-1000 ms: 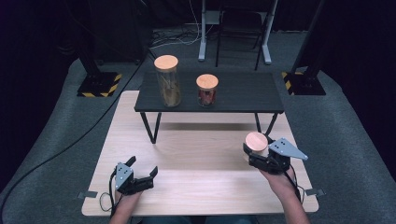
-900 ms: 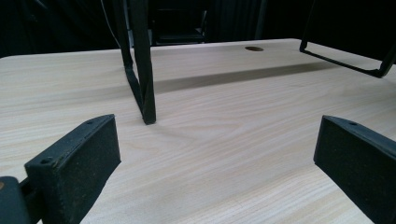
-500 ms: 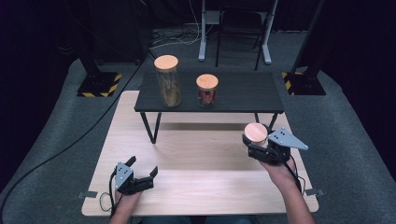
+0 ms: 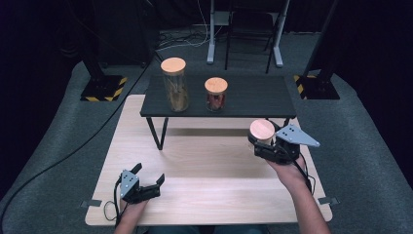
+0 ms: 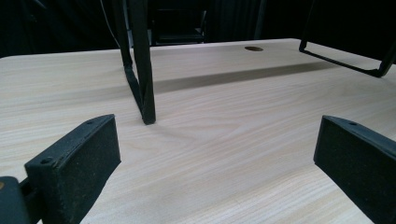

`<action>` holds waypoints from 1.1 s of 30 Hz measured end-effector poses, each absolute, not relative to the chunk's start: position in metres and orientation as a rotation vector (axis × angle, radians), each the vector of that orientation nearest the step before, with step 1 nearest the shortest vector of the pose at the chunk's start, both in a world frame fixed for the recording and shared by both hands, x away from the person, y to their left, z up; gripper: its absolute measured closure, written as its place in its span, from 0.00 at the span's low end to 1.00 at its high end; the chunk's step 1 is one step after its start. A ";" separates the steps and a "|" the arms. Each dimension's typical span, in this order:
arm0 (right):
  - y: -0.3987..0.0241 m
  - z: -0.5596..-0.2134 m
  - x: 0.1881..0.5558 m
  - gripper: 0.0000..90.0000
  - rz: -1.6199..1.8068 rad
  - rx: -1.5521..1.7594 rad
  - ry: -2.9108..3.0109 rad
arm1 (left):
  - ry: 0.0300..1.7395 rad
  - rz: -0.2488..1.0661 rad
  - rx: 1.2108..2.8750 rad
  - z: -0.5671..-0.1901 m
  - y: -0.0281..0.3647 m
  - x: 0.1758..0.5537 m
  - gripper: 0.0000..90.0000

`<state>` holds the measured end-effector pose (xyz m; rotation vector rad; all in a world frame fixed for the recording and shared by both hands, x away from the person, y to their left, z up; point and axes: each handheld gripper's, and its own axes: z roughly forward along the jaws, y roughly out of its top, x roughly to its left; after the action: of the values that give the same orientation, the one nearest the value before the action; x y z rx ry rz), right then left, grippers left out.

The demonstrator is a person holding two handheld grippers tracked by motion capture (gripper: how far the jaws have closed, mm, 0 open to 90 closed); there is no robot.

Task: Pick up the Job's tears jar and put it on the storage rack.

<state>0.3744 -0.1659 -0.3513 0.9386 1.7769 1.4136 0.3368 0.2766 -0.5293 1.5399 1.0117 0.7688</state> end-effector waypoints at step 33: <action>-0.151 -0.317 0.413 0.25 1.422 0.986 1.763 | 1.011 0.766 1.539 -0.529 0.277 0.337 0.00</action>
<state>0.4135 -0.1510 -0.3169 0.9857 1.7629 1.4218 0.3368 0.2771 -0.5293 1.5392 1.0107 0.7665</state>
